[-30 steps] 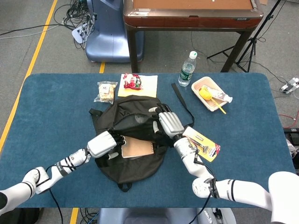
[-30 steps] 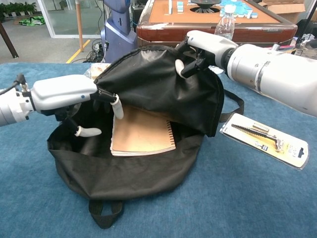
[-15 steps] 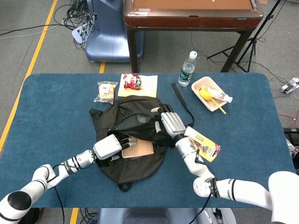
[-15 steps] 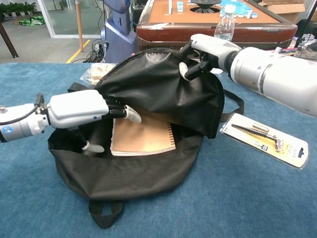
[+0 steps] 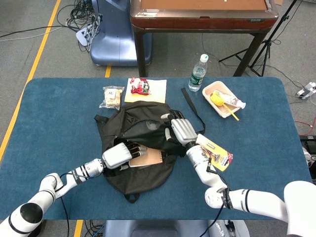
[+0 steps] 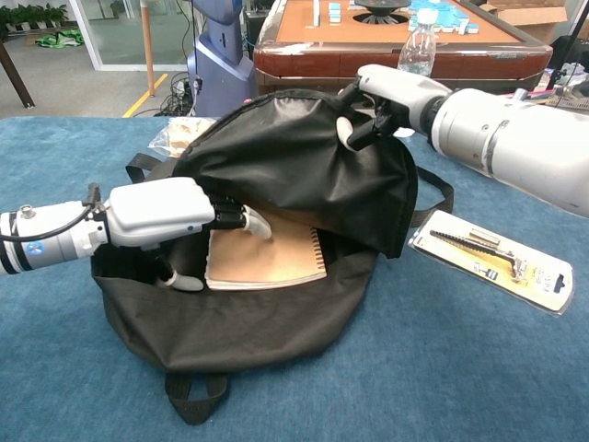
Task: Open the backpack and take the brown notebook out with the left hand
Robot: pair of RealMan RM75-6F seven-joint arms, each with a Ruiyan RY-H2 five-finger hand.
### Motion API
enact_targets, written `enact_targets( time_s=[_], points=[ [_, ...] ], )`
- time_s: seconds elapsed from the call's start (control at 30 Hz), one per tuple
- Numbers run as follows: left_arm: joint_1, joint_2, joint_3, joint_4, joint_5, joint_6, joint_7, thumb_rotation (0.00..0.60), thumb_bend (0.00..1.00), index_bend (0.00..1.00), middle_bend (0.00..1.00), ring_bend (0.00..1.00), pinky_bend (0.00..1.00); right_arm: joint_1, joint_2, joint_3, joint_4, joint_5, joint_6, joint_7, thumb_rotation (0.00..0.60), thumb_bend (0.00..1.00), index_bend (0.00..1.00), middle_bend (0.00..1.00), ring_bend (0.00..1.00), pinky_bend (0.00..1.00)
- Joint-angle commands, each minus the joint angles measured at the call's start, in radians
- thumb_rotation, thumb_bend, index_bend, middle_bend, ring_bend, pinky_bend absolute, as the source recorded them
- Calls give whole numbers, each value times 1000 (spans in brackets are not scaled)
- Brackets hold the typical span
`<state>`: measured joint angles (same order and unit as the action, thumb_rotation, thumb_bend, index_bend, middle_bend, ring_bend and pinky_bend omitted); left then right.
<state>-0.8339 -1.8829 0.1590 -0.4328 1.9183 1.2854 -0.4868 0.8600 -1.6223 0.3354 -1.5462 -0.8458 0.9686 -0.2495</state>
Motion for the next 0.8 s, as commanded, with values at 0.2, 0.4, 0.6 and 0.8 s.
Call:
enact_targets(
  time_s=[0.2,0.4,0.6,0.8],
  points=[
    [-8,-24,16,30,-22,-13,-21,600,169,155,160,177,263,4,-3,-1,4,1,0,2,600,748,629,230,0,0],
    [-12,-42,16,44,-45,-21,-44,600,168,156,158,176,260,3,-7,-5,12,3,2,5,600,748,629,230,0,0],
    [-17,-63,7,62,-72,-33,-76,600,168,170,158,176,259,1,-7,-6,22,5,1,10,600,748,629,230,0,0],
    [-17,-83,10,82,-88,-44,-104,600,169,196,158,176,259,0,-11,-6,33,3,0,17,600,748,629,230,0,0]
  ],
)
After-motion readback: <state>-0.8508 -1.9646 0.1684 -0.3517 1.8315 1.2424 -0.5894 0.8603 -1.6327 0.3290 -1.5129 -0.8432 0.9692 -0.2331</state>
